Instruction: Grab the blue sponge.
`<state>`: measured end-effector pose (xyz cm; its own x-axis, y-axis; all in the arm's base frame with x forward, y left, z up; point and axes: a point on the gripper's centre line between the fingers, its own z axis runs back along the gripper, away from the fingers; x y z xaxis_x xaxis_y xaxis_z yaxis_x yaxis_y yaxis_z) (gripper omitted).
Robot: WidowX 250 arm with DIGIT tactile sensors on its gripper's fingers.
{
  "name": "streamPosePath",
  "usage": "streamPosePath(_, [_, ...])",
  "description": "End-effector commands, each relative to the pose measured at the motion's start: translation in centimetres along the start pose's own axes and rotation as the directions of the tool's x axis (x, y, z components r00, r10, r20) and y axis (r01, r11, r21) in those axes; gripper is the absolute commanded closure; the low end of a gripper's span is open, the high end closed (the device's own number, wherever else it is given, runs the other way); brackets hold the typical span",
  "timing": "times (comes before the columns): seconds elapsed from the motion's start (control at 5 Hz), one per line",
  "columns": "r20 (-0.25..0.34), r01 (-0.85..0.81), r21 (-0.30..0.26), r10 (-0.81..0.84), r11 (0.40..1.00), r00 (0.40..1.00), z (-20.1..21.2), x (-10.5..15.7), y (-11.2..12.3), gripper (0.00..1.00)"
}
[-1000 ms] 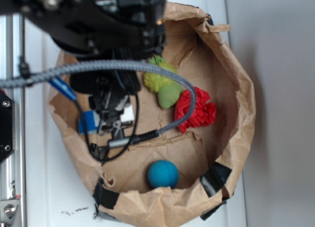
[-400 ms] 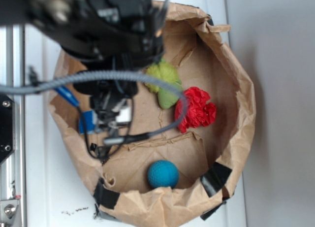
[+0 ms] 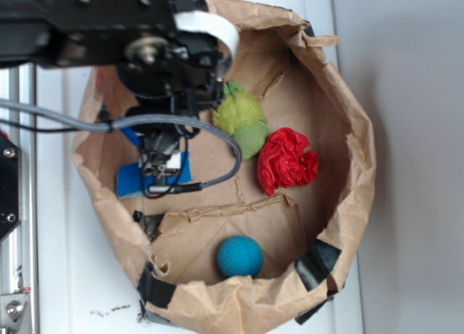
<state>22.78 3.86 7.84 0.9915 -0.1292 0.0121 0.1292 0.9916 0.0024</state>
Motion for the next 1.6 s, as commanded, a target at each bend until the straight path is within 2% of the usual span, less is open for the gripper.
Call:
streamPosePath(0.0, [-0.064, 0.031, 0.046, -0.028, 0.998, 0.998, -3.2, 0.5, 1.3, 0.0])
streamPosePath(0.2, [-0.11, -0.102, -0.003, 0.101, 0.995, 0.989, -2.5, 0.0, 1.1, 0.0])
streamPosePath(0.4, [-0.124, -0.107, -0.073, 0.098, 0.992, 0.987, 0.7, -0.2, 1.2, 0.0])
streamPosePath(0.6, [-0.057, -0.105, -0.09, 0.1, 0.99, 0.993, 3.7, -2.0, 1.0, 0.0])
streamPosePath(0.8, [-0.008, -0.11, -0.085, 0.11, 0.99, 0.994, 4.9, -3.9, 0.4, 0.0])
streamPosePath(1.0, [0.011, -0.165, -0.102, 0.166, 0.981, 0.986, 3.6, -4.5, -0.2, 0.0])
streamPosePath(1.4, [0.026, -0.22, -0.052, 0.222, 0.974, 0.975, 1.7, -2.4, -2.3, 0.0])
